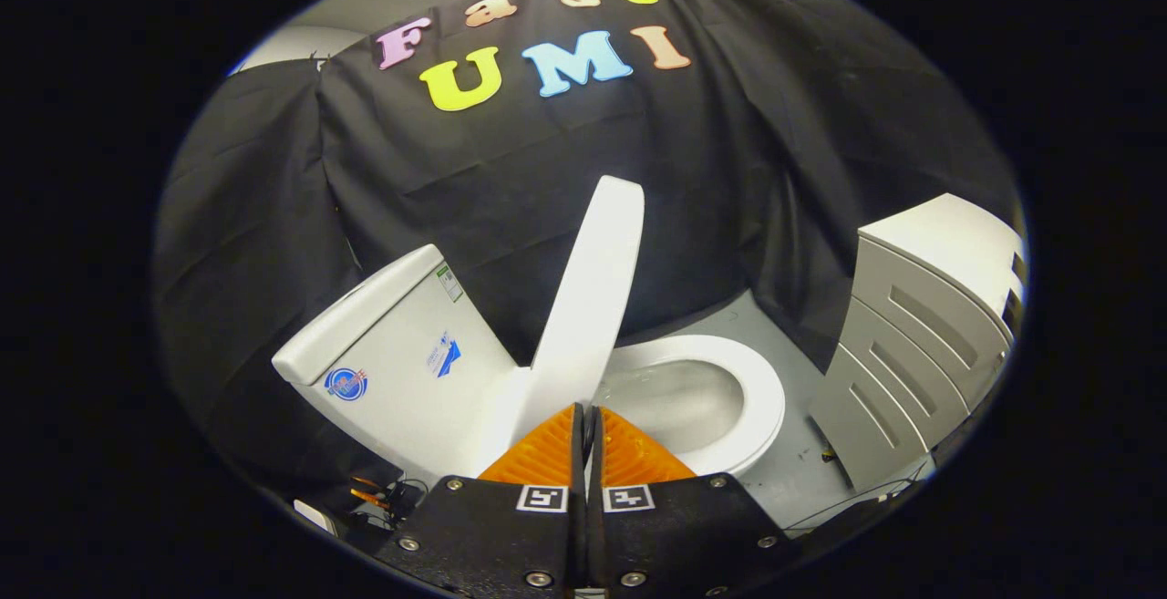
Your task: Open the toilet lid.
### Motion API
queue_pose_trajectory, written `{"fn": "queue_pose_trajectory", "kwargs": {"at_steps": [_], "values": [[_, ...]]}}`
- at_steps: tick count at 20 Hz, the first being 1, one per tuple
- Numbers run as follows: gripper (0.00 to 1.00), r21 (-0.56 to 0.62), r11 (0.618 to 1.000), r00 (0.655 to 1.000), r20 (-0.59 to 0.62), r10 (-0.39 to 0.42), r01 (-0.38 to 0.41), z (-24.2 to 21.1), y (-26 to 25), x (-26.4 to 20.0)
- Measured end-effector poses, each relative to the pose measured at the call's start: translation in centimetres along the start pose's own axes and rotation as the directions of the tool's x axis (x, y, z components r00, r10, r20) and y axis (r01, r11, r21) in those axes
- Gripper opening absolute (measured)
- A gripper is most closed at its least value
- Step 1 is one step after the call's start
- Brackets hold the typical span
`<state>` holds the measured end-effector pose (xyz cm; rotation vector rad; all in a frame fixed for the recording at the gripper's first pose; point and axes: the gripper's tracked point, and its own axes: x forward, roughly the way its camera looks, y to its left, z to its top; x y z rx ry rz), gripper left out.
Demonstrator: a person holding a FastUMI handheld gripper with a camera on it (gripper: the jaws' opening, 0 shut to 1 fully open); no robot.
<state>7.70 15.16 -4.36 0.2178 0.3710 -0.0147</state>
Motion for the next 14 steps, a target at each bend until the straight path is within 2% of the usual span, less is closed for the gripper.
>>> {"fn": "queue_pose_trajectory", "kwargs": {"at_steps": [6,14], "values": [[0.00,-0.052,0.998,0.999,0.025,0.028,-0.027,1.1,3.3,-0.3],[0.00,-0.181,0.981,0.993,0.075,0.086,-0.071,1.8,8.6,-0.5]]}}
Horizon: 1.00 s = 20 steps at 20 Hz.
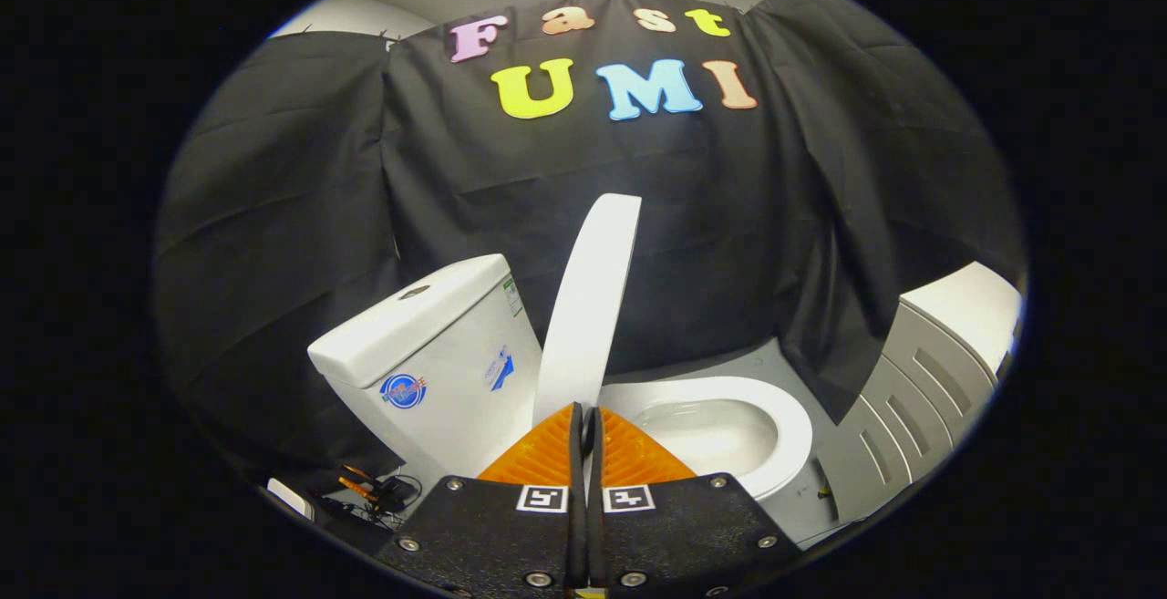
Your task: Open the toilet lid.
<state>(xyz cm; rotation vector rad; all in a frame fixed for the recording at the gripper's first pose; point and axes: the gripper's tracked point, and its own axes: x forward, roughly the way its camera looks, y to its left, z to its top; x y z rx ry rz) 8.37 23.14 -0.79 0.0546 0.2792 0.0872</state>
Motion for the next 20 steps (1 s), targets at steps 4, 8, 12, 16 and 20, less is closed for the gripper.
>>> {"fn": "queue_pose_trajectory", "kwargs": {"at_steps": [4,8,12,16,20], "values": [[0.00,-0.029,0.999,1.000,0.010,0.022,-0.022,0.4,2.0,0.1],[0.00,-0.058,0.998,0.999,0.016,0.034,-0.033,0.7,3.8,0.6],[0.00,-0.111,0.993,0.998,0.030,0.048,-0.044,0.9,5.9,1.0],[0.00,-0.138,0.989,0.997,0.046,0.066,-0.059,0.9,7.8,1.5],[0.00,-0.157,0.983,0.994,0.036,0.101,-0.094,0.6,10.0,1.9]]}}
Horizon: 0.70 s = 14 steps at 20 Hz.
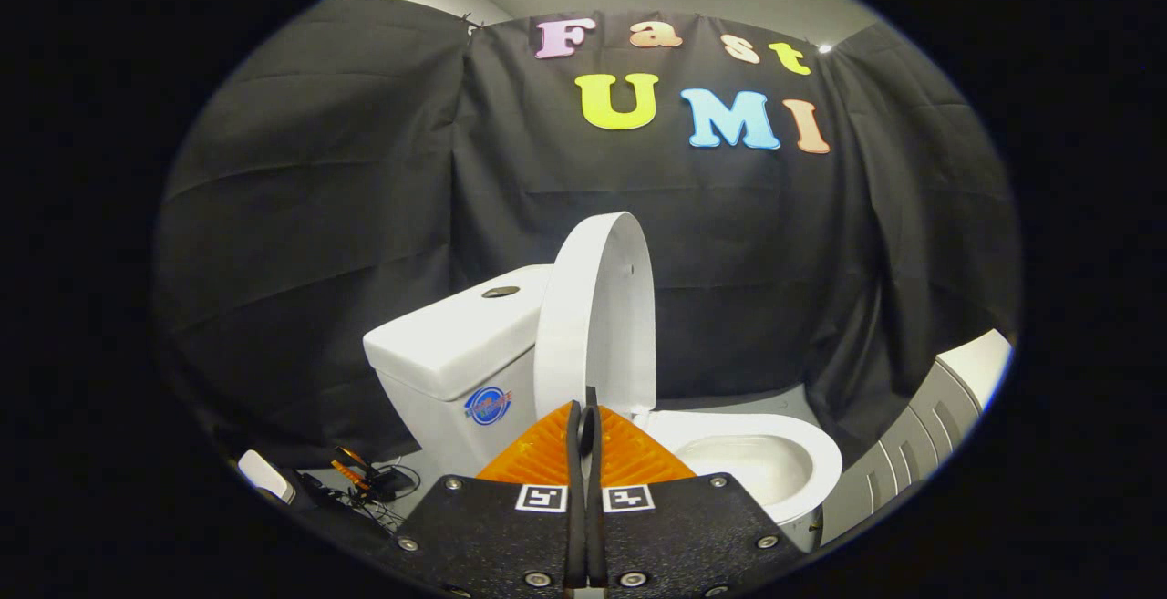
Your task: Open the toilet lid.
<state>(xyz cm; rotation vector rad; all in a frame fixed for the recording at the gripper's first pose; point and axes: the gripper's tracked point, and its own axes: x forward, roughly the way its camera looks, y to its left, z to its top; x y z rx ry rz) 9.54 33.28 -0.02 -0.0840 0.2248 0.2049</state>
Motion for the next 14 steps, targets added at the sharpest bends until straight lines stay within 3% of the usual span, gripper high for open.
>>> {"fn": "queue_pose_trajectory", "kwargs": {"at_steps": [9,14], "values": [[0.00,-0.048,0.997,0.998,0.010,0.065,-0.064,0.3,3.5,1.4],[0.00,-0.087,0.996,0.998,0.046,0.040,-0.035,0.5,3.7,1.0]]}}
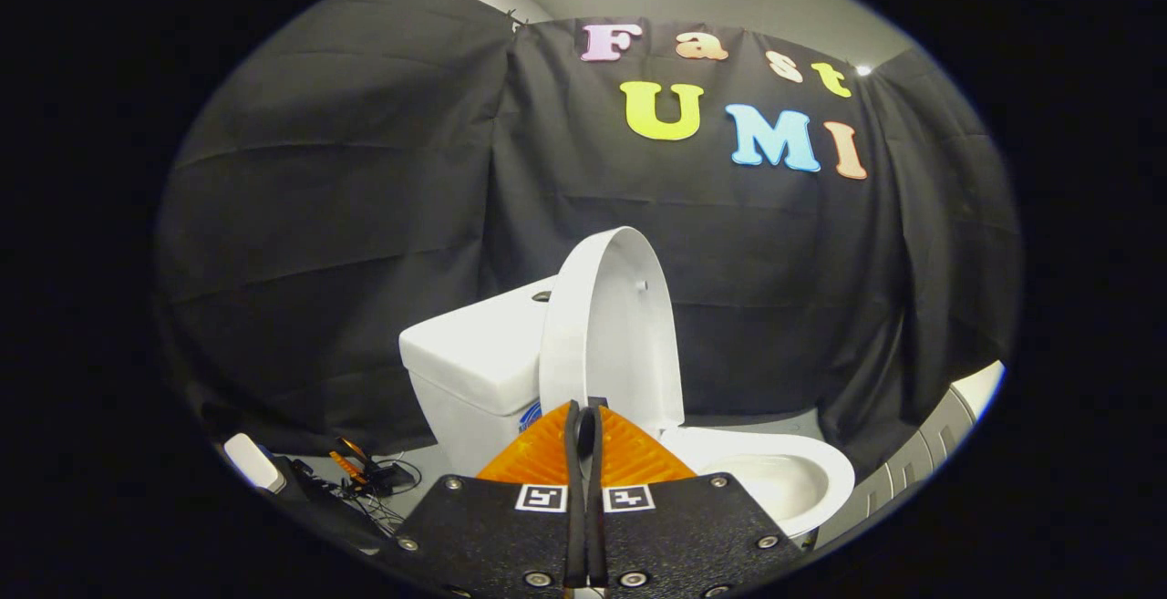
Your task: Open the toilet lid.
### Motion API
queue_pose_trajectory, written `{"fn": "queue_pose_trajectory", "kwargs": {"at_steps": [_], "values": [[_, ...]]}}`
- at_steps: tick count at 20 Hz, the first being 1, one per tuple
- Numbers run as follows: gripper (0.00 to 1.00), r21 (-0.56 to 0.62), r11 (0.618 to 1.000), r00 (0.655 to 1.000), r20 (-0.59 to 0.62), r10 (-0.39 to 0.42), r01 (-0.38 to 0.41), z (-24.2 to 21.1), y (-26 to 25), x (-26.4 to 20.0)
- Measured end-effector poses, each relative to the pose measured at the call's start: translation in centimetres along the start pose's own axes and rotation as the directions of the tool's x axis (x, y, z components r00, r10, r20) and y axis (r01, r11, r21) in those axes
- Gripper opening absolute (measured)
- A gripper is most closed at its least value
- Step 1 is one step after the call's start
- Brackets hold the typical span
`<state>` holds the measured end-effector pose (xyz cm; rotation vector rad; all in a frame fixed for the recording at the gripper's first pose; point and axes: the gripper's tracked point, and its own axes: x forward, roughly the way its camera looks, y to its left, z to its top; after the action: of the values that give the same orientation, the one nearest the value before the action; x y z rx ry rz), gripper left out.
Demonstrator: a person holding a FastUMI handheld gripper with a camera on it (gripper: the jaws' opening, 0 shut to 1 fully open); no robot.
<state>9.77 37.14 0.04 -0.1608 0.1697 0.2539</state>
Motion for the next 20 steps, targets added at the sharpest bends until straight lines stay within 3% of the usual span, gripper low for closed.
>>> {"fn": "queue_pose_trajectory", "kwargs": {"at_steps": [2,4,6,8,9,15,20], "values": [[0.01,0.053,0.996,0.997,0.005,0.076,-0.076,-0.5,1.1,0.1],[0.23,0.099,0.992,0.996,-0.027,0.084,-0.080,-1.4,0.5,0.1],[0.56,0.118,0.992,0.999,-0.019,0.045,-0.042,-0.6,-2.0,-0.6],[0.91,0.104,0.993,0.998,0.016,0.054,-0.056,0.6,-2.3,-1.0],[0.96,0.094,0.993,0.997,0.032,0.067,-0.069,0.9,-2.2,-1.6],[0.96,0.147,0.985,0.988,0.138,0.074,-0.094,4.9,-5.9,-5.7],[0.96,0.156,0.987,0.981,0.194,0.016,-0.047,6.8,-11.5,-8.8]]}}
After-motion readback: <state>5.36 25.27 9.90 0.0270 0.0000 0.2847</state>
